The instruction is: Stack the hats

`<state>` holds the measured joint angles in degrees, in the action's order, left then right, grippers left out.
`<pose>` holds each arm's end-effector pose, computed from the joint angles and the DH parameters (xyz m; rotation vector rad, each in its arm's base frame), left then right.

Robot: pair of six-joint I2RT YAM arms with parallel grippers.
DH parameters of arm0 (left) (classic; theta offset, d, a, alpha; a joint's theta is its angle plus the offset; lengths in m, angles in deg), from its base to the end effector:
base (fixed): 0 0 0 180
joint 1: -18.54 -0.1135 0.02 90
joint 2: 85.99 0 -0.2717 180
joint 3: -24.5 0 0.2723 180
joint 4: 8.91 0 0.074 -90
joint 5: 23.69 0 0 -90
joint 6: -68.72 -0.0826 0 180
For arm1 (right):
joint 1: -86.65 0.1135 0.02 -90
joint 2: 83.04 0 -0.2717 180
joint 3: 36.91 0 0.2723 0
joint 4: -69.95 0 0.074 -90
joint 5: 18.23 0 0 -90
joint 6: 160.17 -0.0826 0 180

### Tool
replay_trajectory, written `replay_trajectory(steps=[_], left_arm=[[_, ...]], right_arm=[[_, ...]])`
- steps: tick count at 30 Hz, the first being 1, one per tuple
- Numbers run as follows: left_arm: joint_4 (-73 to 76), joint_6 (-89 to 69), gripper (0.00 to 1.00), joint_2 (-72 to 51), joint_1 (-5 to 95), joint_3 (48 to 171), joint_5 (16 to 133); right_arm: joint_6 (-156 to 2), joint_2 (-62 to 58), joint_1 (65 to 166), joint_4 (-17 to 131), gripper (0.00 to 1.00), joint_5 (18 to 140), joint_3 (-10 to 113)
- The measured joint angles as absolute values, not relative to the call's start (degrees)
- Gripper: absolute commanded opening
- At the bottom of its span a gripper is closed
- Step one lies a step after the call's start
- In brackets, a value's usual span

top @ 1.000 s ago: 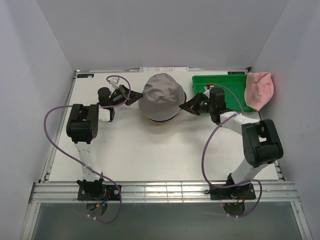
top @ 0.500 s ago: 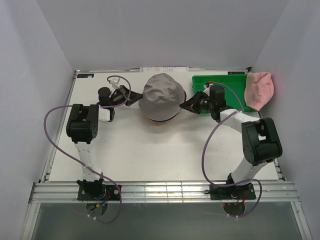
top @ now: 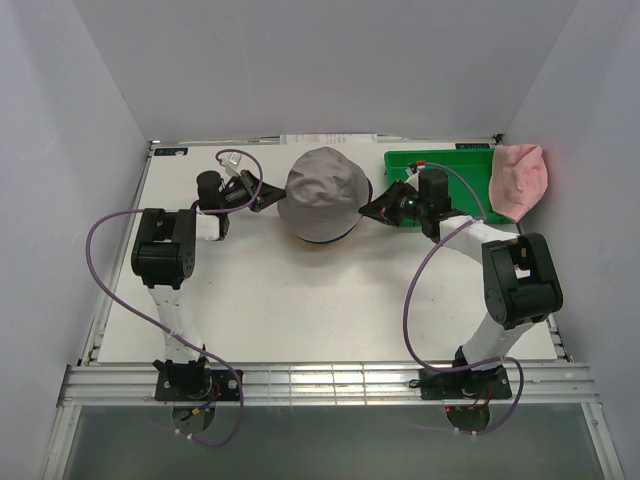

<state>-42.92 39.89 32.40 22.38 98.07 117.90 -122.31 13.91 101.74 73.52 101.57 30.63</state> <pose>0.4600 -0.0957 0.1371 -0.2370 1.9654 -1.5663 0.3960 0.1493 0.1860 0.3457 2.1687 1.2317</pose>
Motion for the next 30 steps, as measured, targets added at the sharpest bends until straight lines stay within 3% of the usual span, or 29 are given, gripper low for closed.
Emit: replay_trajectory(steps=[5,16,19,24,28,30], left_arm=[[-39.75,38.09,0.05,31.99,22.38,99.12,117.97],[-30.09,33.22,0.33,30.65,21.74,99.92,116.5],[-26.73,32.26,0.33,30.7,21.24,99.82,115.52],[-24.5,31.49,0.22,30.7,20.89,99.82,114.76],[-23.73,31.08,0.19,30.7,20.89,99.82,114.71],[-23.14,31.01,0.19,30.68,20.89,99.84,114.71]], right_arm=[[-121.72,14.06,101.72,72.12,0.08,101.77,31.57],[-118.09,15.07,101.44,65.8,0.08,101.81,35.96],[-117.52,15.31,101.29,64.97,0.08,101.77,36.18],[-117.26,15.7,101.24,64.51,0.08,101.94,36.58],[-116.71,15.77,101.24,63.94,0.08,101.97,37.12],[-116.34,15.83,101.24,63.26,0.12,101.99,37.58]])
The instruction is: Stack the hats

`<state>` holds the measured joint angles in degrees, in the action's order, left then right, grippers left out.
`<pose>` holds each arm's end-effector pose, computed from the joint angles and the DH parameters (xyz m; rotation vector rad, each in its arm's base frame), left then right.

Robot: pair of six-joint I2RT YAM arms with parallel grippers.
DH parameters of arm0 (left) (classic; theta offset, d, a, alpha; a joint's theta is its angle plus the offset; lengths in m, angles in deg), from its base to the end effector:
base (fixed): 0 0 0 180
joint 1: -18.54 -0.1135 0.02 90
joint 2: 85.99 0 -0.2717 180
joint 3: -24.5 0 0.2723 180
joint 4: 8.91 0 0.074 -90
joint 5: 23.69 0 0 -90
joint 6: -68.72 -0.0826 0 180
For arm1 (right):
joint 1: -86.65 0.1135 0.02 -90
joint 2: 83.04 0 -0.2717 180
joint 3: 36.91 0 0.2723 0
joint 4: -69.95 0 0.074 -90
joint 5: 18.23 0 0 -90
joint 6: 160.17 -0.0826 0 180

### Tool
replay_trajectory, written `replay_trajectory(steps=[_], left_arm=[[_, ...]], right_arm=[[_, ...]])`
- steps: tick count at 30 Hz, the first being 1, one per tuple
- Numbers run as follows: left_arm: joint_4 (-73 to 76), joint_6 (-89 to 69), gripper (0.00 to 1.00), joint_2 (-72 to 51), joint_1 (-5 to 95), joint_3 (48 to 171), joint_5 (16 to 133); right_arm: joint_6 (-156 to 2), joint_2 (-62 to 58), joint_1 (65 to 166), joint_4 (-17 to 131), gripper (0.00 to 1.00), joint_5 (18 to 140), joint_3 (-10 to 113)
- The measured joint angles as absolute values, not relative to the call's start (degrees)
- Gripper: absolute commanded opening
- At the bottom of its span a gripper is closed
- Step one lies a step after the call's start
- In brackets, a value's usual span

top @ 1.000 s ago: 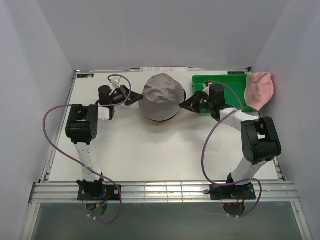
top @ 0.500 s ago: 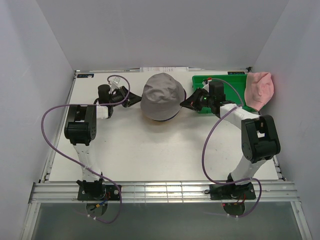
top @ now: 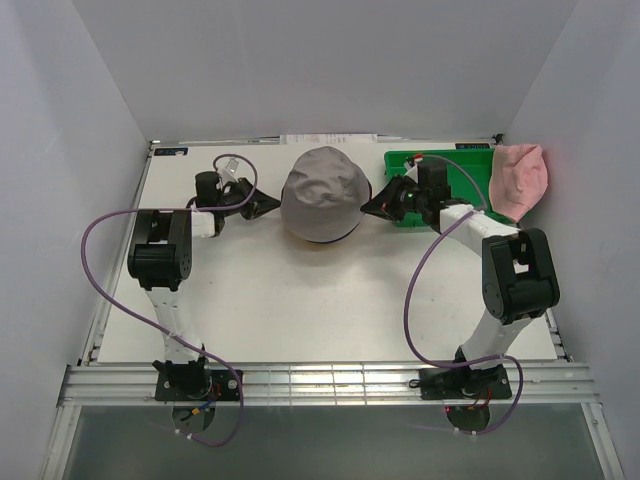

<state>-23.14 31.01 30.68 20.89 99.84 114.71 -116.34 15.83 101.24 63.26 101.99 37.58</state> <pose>0.4582 -0.0806 0.1178 -0.3641 2.1527 -1.4315 0.4099 0.1497 0.1945 0.2803 2.2454 1.1602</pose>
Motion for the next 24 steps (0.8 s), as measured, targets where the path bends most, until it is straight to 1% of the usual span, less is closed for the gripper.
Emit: replay_trajectory(steps=[1,2,3,4,6,7,10,15,20,24], left_arm=[[-22.79,30.88,0.2,30.68,20.89,99.86,114.67],[-22.24,30.64,0.21,30.68,20.89,99.95,114.54],[-21.22,30.36,0.26,30.68,20.87,100.21,114.28],[-19.4,29.92,0.29,30.68,20.8,100.86,113.77],[-15.01,28.96,0.35,30.57,20.69,102.83,112.44],[-12.82,28.35,0.41,30.41,20.58,103.9,111.61],[-5.48,26.12,0.5,29.06,20.32,107.18,108.07],[4.31,23.38,0.53,25.17,20.15,111.44,102.6],[10.17,21.92,0.53,20.31,20.1,112.45,99.74],[13.75,21.24,0.54,14.41,20.26,112.21,98.43]], right_arm=[[-116.17,15.86,101.24,63.02,0.18,101.99,37.78],[-116.06,15.86,101.24,62.65,0.22,101.97,38.0],[-115.75,15.86,101.24,62.15,0.25,101.92,38.26],[-115.45,15.86,101.24,61.32,0.34,101.88,38.61],[-114.62,15.86,101.11,59.85,0.43,101.66,39.18],[-114.13,15.86,101.05,59.05,0.5,101.48,39.5],[-112.71,15.86,100.91,56.1,0.6,100.7,40.73],[-110.48,14.94,100.89,51.75,0.67,98.86,41.19],[-107.14,11.03,100.89,45.34,0.69,95.41,41.76],[-103.47,7.66,100.46,38.26,0.71,90.82,46.41]])
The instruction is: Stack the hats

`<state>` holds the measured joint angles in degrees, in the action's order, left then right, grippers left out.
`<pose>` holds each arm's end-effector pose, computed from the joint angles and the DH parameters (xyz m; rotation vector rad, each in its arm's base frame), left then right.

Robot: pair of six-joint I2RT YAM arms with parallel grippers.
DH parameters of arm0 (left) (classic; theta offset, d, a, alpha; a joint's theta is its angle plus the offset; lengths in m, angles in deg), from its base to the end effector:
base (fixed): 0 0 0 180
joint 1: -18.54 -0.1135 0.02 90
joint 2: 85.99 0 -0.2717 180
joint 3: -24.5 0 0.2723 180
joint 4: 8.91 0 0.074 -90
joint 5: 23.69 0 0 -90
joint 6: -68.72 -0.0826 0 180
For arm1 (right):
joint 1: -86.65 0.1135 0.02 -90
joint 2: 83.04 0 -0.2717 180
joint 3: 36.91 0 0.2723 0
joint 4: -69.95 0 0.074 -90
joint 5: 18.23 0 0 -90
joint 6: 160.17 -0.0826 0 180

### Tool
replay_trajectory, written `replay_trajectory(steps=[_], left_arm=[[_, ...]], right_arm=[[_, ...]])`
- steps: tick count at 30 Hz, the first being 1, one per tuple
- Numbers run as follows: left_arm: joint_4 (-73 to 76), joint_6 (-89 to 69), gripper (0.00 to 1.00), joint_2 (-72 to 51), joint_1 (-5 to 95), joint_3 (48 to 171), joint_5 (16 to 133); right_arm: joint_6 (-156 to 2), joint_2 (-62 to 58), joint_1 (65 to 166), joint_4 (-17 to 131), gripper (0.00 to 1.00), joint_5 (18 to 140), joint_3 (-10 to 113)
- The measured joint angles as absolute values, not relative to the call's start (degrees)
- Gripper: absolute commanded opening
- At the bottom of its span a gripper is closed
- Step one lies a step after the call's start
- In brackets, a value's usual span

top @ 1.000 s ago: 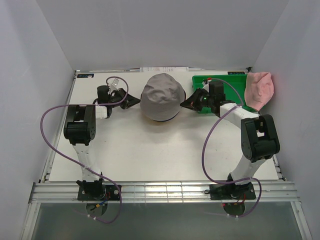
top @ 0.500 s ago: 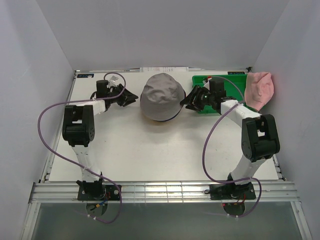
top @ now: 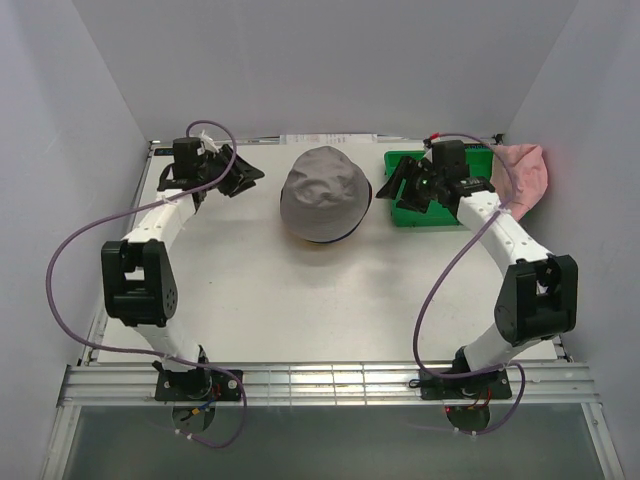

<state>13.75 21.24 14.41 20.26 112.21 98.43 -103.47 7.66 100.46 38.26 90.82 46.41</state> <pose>0.4506 -0.0575 0.2376 -0.4702 2.2238 -1.0370 0.3931 0.1244 0.2544 0.2109 2.3279 0.8018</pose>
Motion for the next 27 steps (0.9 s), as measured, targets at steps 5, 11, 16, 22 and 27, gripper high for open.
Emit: replay_trajectory(steps=[5,11,16,22,27], left_arm=[[15.48,20.65,0.55,3.31,22.97,111.38,97.38],[15.96,20.46,0.55,-7.42,29.85,109.89,98.71],[18.39,20.0,0.55,-10.33,30.99,109.56,100.75],[23.04,18.47,0.55,-11.81,31.27,109.52,101.27],[24.79,17.66,0.55,-13.24,31.58,109.5,101.53]], right_arm=[[-97.41,5.98,97.42,28.99,0.75,78.73,57.89],[-93.24,6.59,87.76,21.5,0.79,63.85,65.32],[-92.21,10.87,79.6,18.06,0.79,57.62,66.96],[-92.21,17.54,75.36,16.67,0.79,55.37,69.43],[-92.15,18.59,73.68,16.69,0.79,53.05,70.19]])
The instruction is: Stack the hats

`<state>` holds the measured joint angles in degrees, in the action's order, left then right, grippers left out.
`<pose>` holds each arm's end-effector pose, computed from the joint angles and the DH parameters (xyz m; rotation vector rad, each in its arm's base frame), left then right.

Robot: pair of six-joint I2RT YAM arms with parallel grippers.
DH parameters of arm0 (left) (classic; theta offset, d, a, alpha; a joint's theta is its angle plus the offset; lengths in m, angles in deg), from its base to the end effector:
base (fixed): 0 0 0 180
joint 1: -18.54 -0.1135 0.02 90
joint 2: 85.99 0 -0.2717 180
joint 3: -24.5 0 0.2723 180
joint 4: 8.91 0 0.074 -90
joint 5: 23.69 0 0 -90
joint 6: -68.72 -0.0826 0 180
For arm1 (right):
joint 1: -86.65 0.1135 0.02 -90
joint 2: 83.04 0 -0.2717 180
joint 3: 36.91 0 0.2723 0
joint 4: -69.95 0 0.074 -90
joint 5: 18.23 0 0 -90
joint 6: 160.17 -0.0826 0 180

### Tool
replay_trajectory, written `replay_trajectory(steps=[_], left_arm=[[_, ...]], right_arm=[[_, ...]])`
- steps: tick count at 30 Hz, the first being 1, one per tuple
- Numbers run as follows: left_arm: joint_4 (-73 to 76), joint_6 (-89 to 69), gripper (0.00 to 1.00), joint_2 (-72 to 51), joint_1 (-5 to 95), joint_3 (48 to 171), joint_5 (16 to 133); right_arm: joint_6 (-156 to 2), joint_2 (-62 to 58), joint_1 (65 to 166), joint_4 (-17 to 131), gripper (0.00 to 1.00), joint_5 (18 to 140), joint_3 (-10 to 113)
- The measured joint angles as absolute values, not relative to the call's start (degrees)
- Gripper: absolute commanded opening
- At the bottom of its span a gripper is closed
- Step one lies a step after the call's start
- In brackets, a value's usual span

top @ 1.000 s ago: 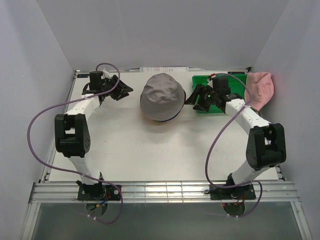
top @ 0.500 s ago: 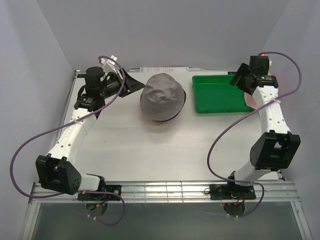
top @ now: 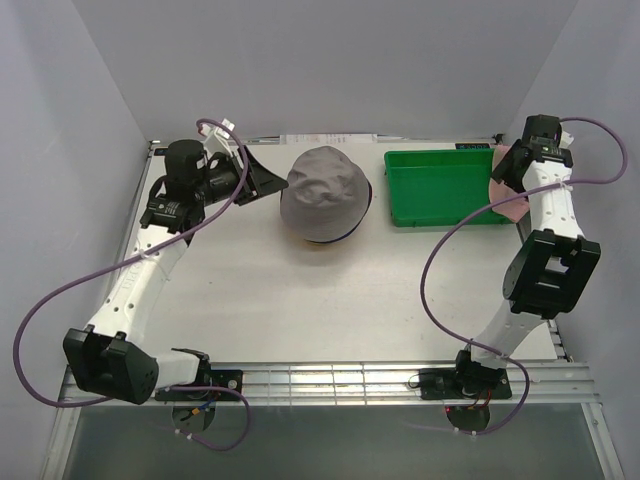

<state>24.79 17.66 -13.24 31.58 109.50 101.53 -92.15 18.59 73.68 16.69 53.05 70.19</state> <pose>0.3178 -0.1225 0.3790 -0.0268 2.0644 -1.1784 0.4307 -0.1264 0.2928 0.8541 2.2117 -0.3171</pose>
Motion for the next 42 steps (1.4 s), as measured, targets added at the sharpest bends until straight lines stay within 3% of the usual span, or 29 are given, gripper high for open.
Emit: replay_trajectory(steps=[6,18,26,42], left_arm=[[25.29,17.48,0.55,-14.66,31.64,109.45,101.71],[26.17,17.29,0.54,-16.82,31.69,106.98,101.64],[26.15,17.09,0.54,-18.07,31.69,106.57,101.4],[27.06,16.39,0.55,-18.39,31.69,106.0,101.2]], right_arm=[[-91.38,16.45,72.76,20.25,0.8,51.13,65.51],[-90.09,7.31,72.37,36.62,0.73,50.93,44.16],[-89.26,7.59,72.37,43.37,0.64,50.75,42.89],[-89.44,10.44,72.35,46.11,0.66,48.55,42.11]])
